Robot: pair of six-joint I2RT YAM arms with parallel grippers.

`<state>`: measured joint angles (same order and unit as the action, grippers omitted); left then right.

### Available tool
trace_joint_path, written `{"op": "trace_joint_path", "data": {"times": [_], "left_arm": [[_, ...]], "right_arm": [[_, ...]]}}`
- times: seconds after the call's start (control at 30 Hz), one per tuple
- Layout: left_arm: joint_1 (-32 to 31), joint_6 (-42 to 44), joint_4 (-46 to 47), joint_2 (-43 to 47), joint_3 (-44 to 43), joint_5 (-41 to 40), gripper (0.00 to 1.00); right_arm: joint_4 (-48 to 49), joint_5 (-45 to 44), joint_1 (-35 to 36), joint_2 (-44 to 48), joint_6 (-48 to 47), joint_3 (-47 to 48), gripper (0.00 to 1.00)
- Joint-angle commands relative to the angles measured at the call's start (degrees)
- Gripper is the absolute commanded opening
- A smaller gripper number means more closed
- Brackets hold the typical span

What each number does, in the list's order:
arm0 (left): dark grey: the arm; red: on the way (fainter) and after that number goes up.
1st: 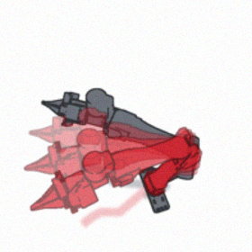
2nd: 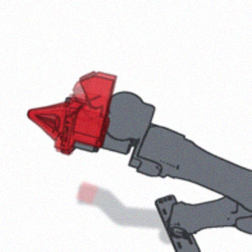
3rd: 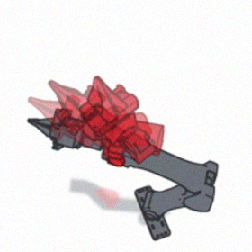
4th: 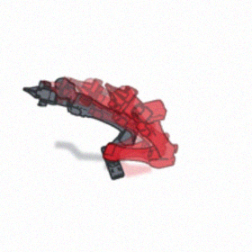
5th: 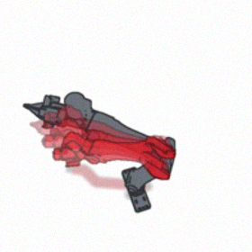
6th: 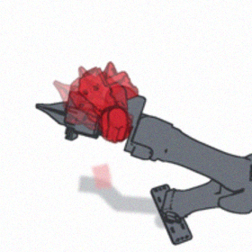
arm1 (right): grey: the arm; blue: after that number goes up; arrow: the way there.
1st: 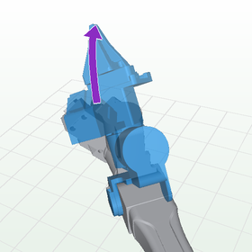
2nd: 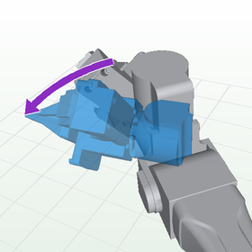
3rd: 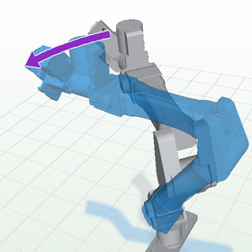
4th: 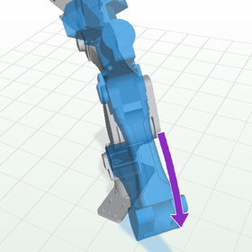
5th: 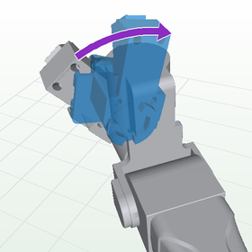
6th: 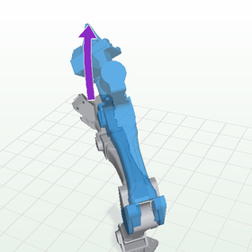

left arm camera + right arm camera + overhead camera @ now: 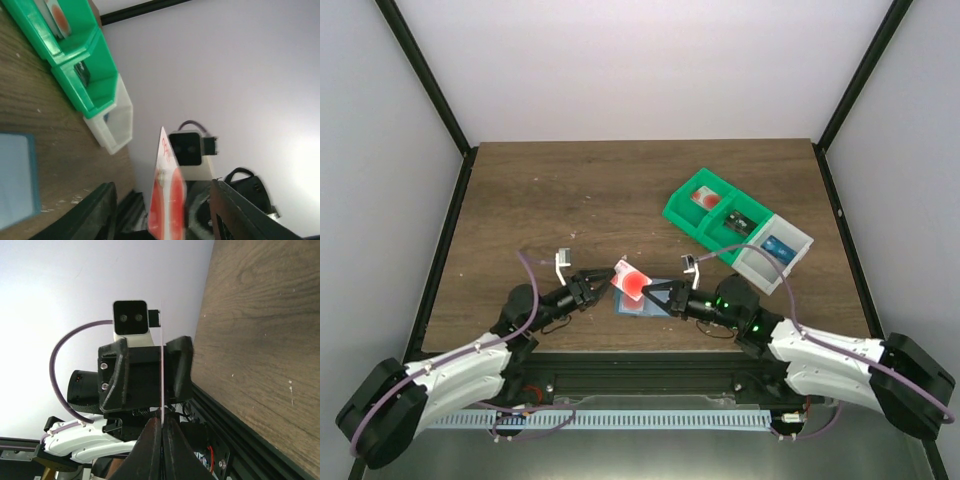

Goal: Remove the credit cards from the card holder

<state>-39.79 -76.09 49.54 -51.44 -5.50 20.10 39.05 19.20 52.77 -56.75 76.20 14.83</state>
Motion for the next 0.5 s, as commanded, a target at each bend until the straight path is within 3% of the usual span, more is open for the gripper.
{"op": "trace_joint_path", "data": {"times": [0.0, 0.2, 0.47], "left_arm": [[0.1, 2.8, -7.6, 3.5, -1.5, -0.7, 0.62], [0.2, 10.6, -26.8, 9.5, -6.8, -4.0, 0.99], [0.2, 27.0, -51.9, 10.5, -21.2, -7.1, 1.00]], "right_arm": [[-11.1, -4.0, 0.3, 5.3, -6.9, 5.0, 0.01], [-30.1, -6.1, -3.7, 12.2, -16.3, 11.6, 0.01], [-48.0, 3.7, -20.2, 8.7, -31.7, 23.8, 0.00]]}}
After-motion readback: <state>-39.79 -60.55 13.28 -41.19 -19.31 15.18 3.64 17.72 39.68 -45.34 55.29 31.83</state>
